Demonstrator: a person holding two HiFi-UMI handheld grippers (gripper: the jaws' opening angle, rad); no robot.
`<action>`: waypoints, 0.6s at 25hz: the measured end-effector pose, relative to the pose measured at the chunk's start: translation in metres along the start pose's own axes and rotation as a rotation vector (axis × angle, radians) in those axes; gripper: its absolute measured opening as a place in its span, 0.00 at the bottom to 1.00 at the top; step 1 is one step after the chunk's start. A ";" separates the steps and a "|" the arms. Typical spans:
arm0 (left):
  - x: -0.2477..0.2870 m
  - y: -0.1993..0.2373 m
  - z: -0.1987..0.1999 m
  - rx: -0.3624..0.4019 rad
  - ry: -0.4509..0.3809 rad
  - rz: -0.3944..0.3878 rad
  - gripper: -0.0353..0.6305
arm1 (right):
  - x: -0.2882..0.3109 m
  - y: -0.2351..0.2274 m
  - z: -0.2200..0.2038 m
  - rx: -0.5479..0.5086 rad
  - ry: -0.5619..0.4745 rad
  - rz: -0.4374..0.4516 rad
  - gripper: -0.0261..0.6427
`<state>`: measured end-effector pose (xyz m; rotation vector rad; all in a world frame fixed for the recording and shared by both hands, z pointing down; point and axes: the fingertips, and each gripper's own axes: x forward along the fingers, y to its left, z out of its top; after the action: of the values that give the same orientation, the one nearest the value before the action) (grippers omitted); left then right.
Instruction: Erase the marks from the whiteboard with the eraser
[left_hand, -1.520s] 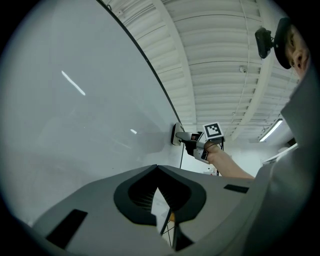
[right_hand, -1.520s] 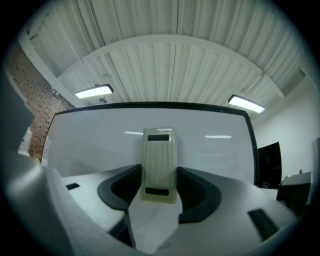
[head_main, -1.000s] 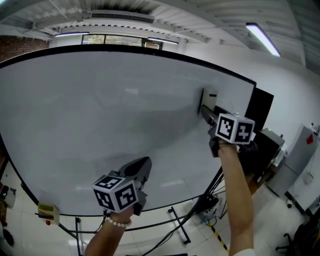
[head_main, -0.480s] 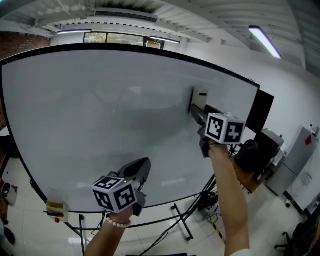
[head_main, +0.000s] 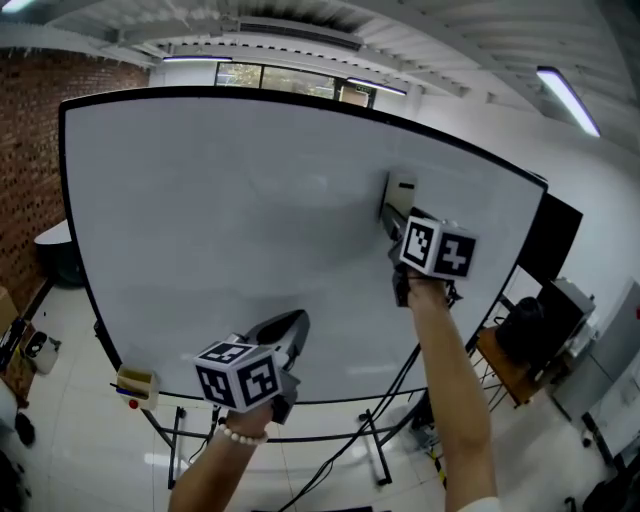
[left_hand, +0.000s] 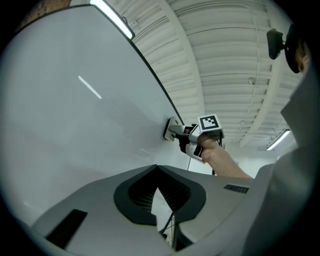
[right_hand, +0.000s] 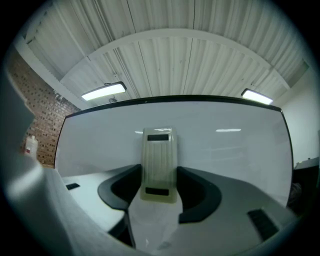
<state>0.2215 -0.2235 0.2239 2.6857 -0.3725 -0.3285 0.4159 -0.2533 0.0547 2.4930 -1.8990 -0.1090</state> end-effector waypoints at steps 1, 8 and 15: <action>-0.008 0.002 0.003 0.008 -0.008 0.020 0.04 | 0.000 0.003 0.001 -0.001 -0.005 -0.007 0.42; -0.058 0.026 0.006 0.001 -0.042 0.106 0.04 | 0.008 0.036 -0.007 0.014 -0.021 0.000 0.42; -0.109 0.067 0.028 0.002 -0.031 0.104 0.04 | 0.014 0.101 -0.003 0.012 -0.038 -0.016 0.42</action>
<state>0.0972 -0.2594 0.2461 2.6538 -0.5198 -0.3397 0.3221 -0.2938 0.0618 2.5327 -1.8989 -0.1475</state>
